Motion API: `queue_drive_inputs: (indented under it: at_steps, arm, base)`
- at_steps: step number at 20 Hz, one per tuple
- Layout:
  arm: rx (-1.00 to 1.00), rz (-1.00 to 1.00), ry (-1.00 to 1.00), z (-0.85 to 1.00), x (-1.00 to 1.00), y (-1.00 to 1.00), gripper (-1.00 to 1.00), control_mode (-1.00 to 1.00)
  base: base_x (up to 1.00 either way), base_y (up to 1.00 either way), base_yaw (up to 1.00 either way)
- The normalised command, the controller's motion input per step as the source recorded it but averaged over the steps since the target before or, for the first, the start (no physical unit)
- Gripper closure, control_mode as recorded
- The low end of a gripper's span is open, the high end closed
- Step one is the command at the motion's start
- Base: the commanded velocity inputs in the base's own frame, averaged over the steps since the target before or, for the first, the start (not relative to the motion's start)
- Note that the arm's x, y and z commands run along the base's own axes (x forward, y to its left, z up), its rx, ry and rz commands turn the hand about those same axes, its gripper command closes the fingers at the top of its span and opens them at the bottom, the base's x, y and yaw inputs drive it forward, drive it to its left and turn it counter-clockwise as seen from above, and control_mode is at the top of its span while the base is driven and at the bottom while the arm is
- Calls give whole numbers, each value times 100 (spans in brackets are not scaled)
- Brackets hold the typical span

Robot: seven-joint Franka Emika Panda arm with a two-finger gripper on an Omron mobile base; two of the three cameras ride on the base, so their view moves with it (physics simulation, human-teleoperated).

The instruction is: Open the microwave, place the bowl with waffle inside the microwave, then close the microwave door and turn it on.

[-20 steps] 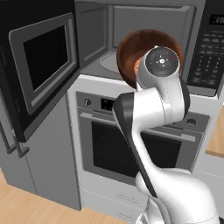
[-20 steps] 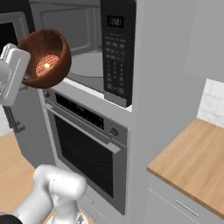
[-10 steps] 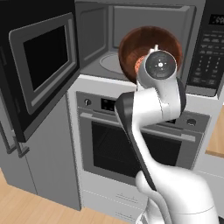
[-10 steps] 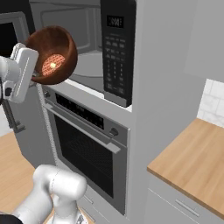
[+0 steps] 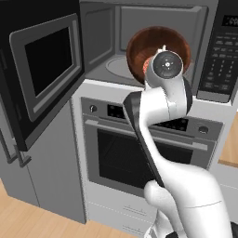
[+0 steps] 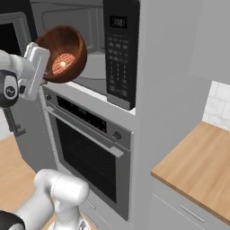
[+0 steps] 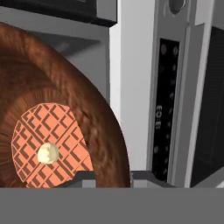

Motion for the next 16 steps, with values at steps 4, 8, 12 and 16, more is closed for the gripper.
queue_drive_inputs:
  at_steps: [4, 8, 12, 16]
  arm:
    - [0, -2, 2, 0, 75, -7, 100, -100]
    - [0, -6, 12, 13, 80, -2, 100, -100]
    - [0, -8, 18, 21, 62, 0, 100, -100]
    - [0, -7, 2, 1, 64, -3, 100, -100]
  base:
    - [0, 0, 0]
    - [0, 0, 0]
    - [0, 0, 0]
    - [0, 0, 0]
